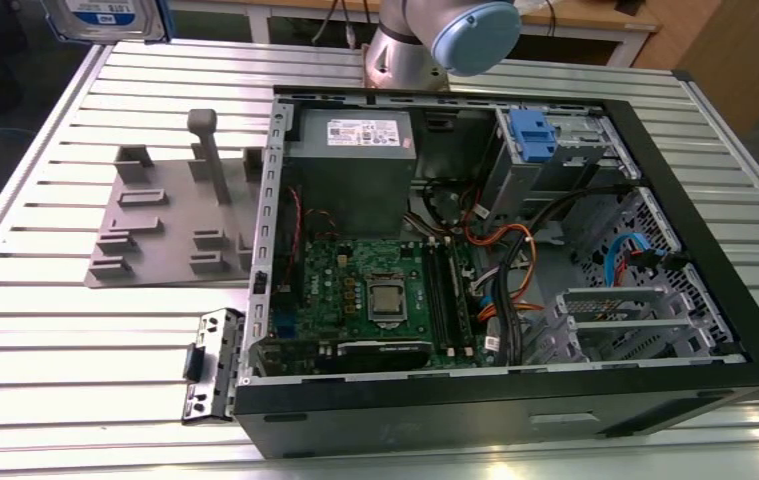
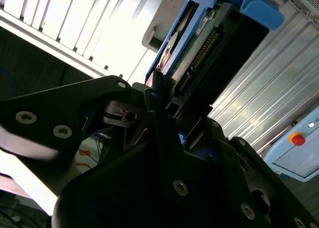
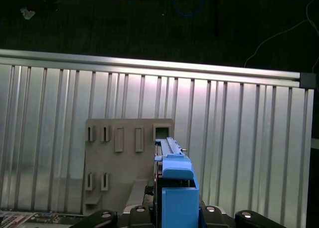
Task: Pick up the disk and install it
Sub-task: 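Pick up the disk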
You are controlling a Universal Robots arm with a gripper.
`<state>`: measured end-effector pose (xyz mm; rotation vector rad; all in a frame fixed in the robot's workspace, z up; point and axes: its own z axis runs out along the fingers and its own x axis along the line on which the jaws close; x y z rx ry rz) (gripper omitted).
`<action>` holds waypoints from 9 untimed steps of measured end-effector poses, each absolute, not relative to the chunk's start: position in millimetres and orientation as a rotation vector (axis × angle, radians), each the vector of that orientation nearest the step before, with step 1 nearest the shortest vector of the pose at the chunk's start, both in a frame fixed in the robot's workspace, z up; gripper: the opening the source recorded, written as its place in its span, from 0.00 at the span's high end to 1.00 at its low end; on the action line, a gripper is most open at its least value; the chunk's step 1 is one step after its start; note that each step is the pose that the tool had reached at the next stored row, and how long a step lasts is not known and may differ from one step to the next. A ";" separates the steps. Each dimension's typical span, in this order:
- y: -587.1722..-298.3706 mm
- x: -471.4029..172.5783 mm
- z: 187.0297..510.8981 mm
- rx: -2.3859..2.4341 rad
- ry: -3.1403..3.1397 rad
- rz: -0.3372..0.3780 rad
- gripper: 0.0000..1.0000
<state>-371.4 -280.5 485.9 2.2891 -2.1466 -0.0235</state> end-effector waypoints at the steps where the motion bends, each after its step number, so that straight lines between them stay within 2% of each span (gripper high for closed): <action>1: -280.5 -371.4 486.5 2.289 -2.147 -0.024 0.64; 9: -280.5 -371.4 490.5 2.289 -2.147 -0.024 0.64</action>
